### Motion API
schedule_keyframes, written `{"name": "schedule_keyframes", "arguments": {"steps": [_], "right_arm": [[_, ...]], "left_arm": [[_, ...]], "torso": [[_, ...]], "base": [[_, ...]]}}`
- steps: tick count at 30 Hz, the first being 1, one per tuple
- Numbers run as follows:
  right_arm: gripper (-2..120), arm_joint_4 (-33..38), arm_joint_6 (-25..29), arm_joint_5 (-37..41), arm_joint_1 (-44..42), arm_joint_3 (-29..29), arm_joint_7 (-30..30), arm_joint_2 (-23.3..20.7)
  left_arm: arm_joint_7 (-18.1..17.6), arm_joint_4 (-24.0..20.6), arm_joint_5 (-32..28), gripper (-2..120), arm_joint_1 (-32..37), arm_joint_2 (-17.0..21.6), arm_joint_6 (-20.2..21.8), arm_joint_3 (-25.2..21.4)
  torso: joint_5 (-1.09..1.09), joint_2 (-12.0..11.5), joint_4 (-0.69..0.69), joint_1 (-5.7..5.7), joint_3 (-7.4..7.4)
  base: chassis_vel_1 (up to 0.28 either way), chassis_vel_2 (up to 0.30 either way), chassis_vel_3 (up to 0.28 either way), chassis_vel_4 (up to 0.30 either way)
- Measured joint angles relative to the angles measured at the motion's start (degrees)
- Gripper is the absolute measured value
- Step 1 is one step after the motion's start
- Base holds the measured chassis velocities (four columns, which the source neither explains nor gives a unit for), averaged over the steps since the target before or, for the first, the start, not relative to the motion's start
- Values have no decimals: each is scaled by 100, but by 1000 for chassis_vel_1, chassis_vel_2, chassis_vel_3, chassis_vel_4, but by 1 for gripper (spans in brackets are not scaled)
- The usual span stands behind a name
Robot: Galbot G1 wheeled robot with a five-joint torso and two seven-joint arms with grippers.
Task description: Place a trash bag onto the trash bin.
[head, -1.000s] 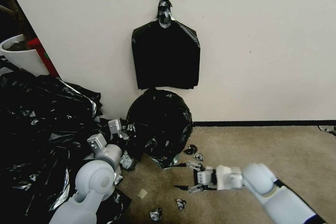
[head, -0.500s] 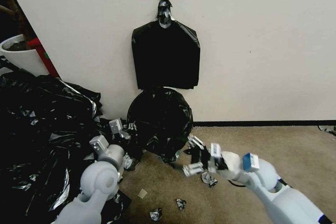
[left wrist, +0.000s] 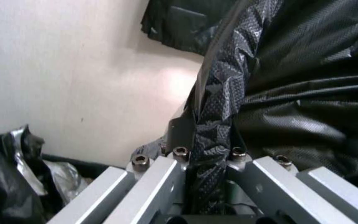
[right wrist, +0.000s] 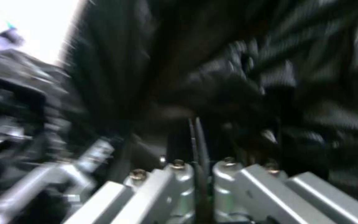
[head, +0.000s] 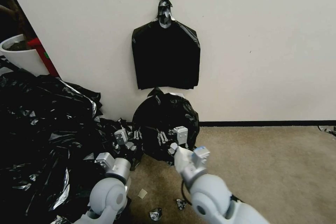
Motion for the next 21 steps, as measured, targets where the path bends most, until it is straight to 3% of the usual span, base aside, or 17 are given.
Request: {"name": "schedule_keyframes", "arguments": {"steps": [5,9,21], "right_arm": [[0,-397,-463,-51,210,-131,892,375],[0,-630,-790,55,368,-179,1230,572],[0,-1136,-909,245,692,-44,1320,749]], "left_arm": [[198,116,513,2,57,-6,-272,0],[289,146,694,2,116,-23,-367,2],[320,95,777,2,177,-45,-378,28]], "torso": [[0,0,-1,0,0],[0,0,0,0,0],[1,0,-1,0,0]], "base": [[0,0,0,0],[0,0,0,0],[0,0,0,0]]}}
